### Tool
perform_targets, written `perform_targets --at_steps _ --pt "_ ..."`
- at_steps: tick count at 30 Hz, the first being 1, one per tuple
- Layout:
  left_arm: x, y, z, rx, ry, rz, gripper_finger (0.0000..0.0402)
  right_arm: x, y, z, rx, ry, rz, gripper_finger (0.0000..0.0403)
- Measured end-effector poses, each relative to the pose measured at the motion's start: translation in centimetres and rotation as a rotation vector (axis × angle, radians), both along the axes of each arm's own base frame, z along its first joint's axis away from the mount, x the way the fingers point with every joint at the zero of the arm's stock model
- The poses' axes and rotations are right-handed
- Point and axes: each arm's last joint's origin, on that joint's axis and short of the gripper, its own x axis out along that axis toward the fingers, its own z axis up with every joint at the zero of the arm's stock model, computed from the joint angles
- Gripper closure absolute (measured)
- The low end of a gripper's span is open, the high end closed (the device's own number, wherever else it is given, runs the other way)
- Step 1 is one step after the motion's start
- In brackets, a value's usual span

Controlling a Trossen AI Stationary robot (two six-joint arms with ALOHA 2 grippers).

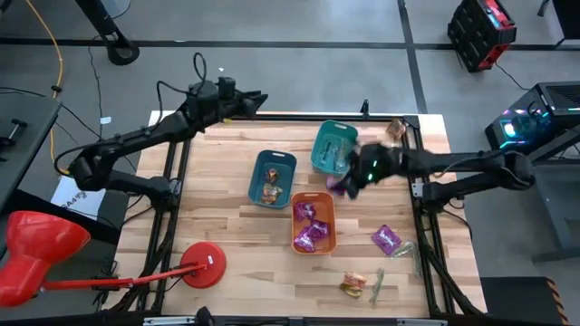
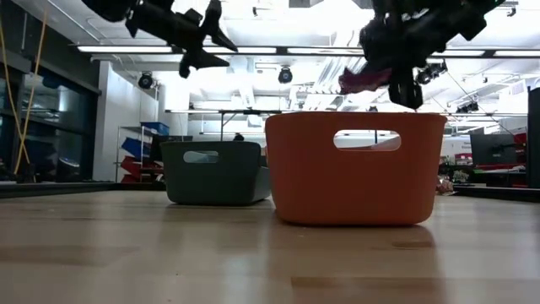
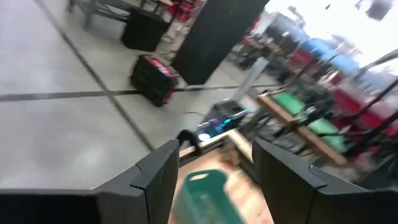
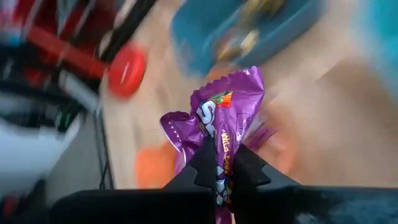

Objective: Sort candy
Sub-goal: Put the violet candy into the orange bin

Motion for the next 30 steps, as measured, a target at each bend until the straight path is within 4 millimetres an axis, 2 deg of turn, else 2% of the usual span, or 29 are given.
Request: perform_targets --at_steps 3,6,11,15,18,21,23,26,30 --pt "-0.1 0.6 0.1 -0.025 -0.048 -0.026 0.0204 1.4 2.4 -0.6 0.002 -0.021 0.105 0.0385" --pt "-0.6 0.8 0.5 -0.015 -0.068 -0.018 0.0204 2.9 3.9 -1.7 0.038 -0.018 0.103 0.0361" --pt "-1.9 0.8 1.6 0.015 -0.099 -0.052 0.0204 5.0 5.4 -3.4 0.07 0.057 0.12 0.0287" --pt "-2.5 0.9 1.9 0.04 -0.093 -0.119 0.0204 7.0 5.7 -1.9 0.022 0.058 0.155 0.0226" --pt "-2.5 1.1 1.6 0.07 -0.06 -0.193 0.0204 7.8 5.2 0.3 -0.012 0.136 0.156 0.0204" --pt "-1.6 1.2 0.9 0.123 -0.036 -0.25 0.0204 7.5 4.8 2.8 -0.09 0.31 0.121 0.0203" --pt "-0.5 1.0 -0.4 0.129 -0.087 -0.28 0.0204 6.7 4.7 4.8 -0.169 0.405 0.082 0.0209" --pt "1.6 0.5 -3.1 0.051 -0.255 -0.335 0.0204 4.7 4.9 7.0 -0.283 0.563 0.027 0.0223" --pt "4.7 -2.1 -6.1 -0.14 -0.435 -0.511 0.0204 1.1 5.6 7.9 -0.29 0.728 -0.063 0.024"
